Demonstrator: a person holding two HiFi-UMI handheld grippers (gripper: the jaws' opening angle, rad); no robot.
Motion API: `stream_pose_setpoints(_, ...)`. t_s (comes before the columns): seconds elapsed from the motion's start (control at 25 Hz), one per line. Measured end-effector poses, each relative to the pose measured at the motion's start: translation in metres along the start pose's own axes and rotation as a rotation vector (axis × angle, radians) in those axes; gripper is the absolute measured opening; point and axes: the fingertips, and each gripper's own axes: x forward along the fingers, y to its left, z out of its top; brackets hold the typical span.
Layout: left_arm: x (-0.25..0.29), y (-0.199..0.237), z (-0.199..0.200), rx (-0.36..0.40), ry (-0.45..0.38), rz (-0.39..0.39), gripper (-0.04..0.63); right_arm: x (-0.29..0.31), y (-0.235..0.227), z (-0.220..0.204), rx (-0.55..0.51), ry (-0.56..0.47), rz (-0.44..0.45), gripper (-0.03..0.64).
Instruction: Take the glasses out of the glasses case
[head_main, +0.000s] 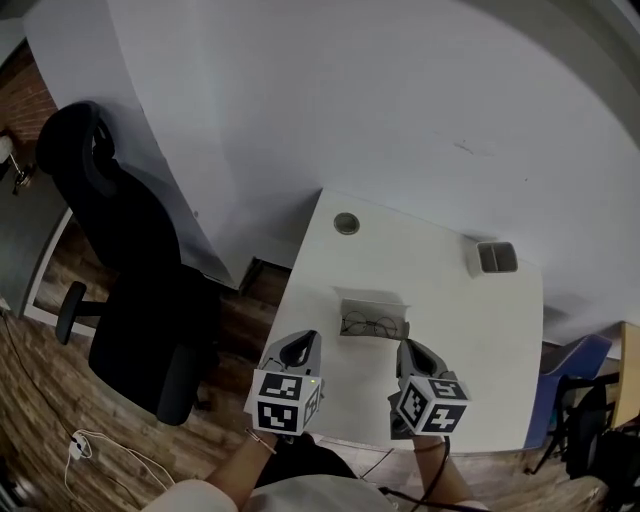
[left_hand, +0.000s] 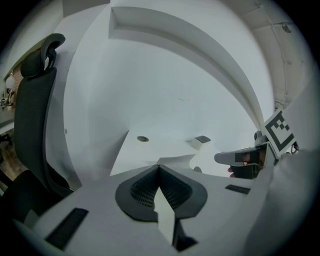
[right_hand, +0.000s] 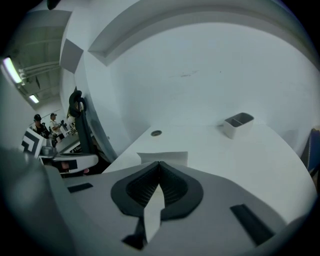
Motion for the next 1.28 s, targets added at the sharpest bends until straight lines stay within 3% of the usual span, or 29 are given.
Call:
stream_pose_setpoints(0.28,0.006,0.015,-0.017,-0.031,0.034,0.026,0.017,0.026,0.008,-0.008,-0.242,0.125,0.106,0.032)
stream_pose_setpoints(0.68,0.013,0.03,-0.031,-0.026,0.069,0.046,0.017,0.055,0.021,-0.008,-0.56,0.205,0.234,0.032)
stream_pose_setpoints(1.08,0.021,0.039,-0.032,-0.027,0.087,0.052,0.017,0.073,0.027,-0.021,-0.76,0.317,0.34,0.032)
stream_pose_setpoints(1.28,0.023,0.042,-0.036,-0.038,0.098,0.057,0.017,0.079,0.03,-0.027,-0.793,0.345,0.385,0.034)
